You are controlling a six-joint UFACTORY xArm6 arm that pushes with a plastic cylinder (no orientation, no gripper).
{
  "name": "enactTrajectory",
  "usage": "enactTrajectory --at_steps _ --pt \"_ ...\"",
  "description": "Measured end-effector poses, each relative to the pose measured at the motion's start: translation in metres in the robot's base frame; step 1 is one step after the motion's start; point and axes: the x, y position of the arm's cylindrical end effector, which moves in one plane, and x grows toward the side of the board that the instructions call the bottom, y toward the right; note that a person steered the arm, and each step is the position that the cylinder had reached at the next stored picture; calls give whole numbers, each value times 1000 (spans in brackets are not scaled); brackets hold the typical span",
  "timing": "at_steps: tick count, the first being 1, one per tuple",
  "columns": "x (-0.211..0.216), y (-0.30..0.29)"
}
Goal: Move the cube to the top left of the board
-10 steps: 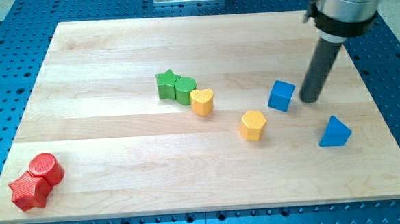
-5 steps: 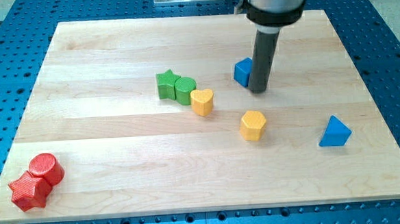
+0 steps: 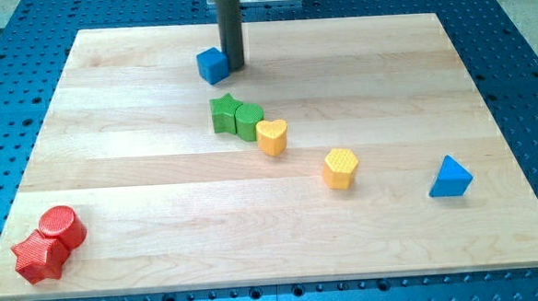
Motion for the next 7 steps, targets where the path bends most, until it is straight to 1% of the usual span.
enactTrajectory --at_steps 1,2,5,6,7 --pt "26 5" --pt "30 -34" --pt "-29 -163" --pt "-35 -186" --pt "-14 -128"
